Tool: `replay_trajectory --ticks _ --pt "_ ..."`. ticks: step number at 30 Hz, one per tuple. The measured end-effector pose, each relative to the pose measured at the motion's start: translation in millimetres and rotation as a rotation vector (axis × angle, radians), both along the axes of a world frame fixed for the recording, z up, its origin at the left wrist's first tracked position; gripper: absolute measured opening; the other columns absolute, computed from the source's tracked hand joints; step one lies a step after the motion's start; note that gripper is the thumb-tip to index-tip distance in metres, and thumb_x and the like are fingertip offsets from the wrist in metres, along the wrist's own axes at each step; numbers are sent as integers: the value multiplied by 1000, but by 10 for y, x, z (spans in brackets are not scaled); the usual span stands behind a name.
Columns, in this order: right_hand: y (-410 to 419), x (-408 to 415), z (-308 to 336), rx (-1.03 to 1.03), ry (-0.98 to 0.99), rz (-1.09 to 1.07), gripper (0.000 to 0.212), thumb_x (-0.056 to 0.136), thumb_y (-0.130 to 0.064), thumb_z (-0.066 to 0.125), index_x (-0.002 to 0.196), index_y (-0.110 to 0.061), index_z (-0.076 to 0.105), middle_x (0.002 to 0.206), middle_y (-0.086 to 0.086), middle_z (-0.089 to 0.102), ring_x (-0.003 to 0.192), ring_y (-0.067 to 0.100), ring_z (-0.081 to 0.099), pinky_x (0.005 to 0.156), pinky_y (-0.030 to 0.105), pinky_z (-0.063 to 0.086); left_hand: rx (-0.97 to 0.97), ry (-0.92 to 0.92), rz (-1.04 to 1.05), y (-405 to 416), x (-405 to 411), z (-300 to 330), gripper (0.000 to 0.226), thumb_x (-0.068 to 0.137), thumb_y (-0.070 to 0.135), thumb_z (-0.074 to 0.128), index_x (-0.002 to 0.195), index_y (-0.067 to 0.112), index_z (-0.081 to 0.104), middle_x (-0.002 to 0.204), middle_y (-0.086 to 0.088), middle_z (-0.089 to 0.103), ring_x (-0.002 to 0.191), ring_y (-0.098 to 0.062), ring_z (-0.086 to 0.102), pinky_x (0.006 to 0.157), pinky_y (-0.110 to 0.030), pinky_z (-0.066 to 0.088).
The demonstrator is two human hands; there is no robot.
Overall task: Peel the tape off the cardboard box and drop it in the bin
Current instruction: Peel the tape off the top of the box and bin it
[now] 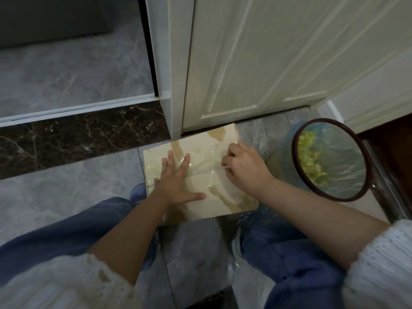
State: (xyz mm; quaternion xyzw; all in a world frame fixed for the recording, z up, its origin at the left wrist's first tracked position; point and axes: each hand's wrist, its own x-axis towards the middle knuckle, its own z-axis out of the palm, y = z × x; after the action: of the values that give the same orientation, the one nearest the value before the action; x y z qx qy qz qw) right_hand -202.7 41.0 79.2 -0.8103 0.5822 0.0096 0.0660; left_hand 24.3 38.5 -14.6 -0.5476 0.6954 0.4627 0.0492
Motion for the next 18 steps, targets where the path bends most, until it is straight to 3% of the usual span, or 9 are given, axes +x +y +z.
replay_trajectory --ticks 10,18 --pt "99 119 -99 63 -13 -104 25 89 -25 61 109 -19 75 107 -1 66 107 22 51 90 38 39 -21 -29 3 8 -48 -53 136 66 78 74 150 50 -28 146 8 -56 149 -30 -35 120 -71 9" --pt "-25 198 -137 158 -93 -377 19 93 -34 59 98 -25 74 105 -4 64 110 19 48 89 36 32 -31 -75 6 15 -144 -32 137 65 80 74 151 50 -28 155 4 -50 149 -29 -35 117 -74 6"
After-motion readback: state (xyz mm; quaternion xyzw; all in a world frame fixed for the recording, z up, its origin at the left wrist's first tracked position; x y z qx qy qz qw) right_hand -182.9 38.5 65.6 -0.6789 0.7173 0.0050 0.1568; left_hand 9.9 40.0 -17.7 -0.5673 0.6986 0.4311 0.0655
